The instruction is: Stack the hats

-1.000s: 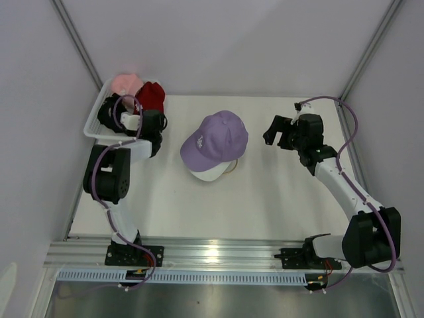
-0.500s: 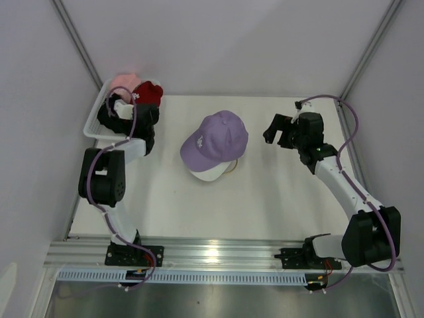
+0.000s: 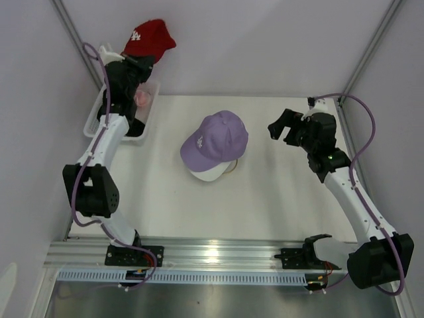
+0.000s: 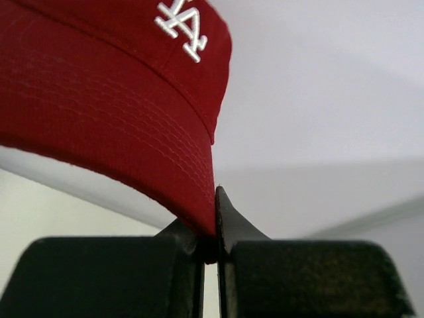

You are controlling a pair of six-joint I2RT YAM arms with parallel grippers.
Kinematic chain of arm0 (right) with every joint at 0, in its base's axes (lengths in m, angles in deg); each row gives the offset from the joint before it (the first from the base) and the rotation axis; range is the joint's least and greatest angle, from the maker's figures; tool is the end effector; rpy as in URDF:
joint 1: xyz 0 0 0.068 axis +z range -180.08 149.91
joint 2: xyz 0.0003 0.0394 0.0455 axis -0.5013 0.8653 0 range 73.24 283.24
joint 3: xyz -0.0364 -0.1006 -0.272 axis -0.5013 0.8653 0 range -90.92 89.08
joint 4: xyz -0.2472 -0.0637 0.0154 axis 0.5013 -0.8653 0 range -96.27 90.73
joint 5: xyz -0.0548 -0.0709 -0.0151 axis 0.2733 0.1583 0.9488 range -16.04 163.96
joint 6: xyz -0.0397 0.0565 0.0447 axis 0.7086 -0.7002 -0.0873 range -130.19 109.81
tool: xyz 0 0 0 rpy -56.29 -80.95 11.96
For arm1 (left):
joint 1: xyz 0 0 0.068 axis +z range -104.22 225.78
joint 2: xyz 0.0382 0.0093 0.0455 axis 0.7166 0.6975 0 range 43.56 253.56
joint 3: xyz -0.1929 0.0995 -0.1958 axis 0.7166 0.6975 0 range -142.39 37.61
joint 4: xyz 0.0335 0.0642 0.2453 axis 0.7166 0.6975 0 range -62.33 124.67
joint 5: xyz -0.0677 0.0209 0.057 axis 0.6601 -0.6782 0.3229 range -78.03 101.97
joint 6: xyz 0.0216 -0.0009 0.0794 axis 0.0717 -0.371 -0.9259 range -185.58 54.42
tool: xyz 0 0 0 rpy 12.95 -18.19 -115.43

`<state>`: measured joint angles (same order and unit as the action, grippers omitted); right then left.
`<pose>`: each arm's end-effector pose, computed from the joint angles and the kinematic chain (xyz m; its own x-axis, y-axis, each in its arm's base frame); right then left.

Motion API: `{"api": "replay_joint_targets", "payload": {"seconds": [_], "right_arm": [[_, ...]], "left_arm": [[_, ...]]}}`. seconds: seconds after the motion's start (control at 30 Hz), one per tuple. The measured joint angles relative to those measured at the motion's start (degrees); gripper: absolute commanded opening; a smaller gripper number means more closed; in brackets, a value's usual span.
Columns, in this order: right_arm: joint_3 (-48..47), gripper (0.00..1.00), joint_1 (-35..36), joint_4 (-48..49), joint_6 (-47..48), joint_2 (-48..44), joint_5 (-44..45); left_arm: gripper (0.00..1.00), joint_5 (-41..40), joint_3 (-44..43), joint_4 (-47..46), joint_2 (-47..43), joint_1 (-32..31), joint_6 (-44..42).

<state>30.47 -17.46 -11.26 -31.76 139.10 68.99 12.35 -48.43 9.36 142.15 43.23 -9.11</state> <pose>0.2773 0.0685 0.3542 -0.4085 0.2838 -0.8675 -0.1586 0.9139 0.3736 0.4531 -0.0207 0.4157 0.0128 -0.8350 -0.5501 0.1117 0.5479 -0.8290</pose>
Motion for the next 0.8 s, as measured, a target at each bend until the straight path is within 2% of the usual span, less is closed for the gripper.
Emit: {"api": "replay_joint_targets", "payload": {"seconds": [0.1, 0.17, 0.27, 0.37, 0.8], "right_arm": [[-1.2, 1.0, 0.0, -0.4, -1.2, 0.0, 0.1], [-2.3, 1.0, 0.0, -0.3, -2.0, 0.0, -0.1], [-3.7, 0.99, 0.0, -0.1, -3.5, 0.0, -0.7], [-4.1, 0.99, 0.0, 0.0, -5.3, -0.2, -1.6], [-4.9, 1.0, -3.0, -3.5, -10.3, -4.6, 1.9]], "left_arm": [[0.01, 6.4, -6.7, 8.7, -3.1, -2.3, -5.6], [0.01, 9.5, -5.8, 10.4, -7.5, -4.9, -8.2], [0.01, 14.7, -2.0, 9.1, -13.8, -8.5, -10.1], [0.01, 18.8, 0.3, 5.5, -16.4, -10.4, -10.6], [0.01, 30.5, 11.5, -7.8, -10.4, -20.9, -9.8]]}}
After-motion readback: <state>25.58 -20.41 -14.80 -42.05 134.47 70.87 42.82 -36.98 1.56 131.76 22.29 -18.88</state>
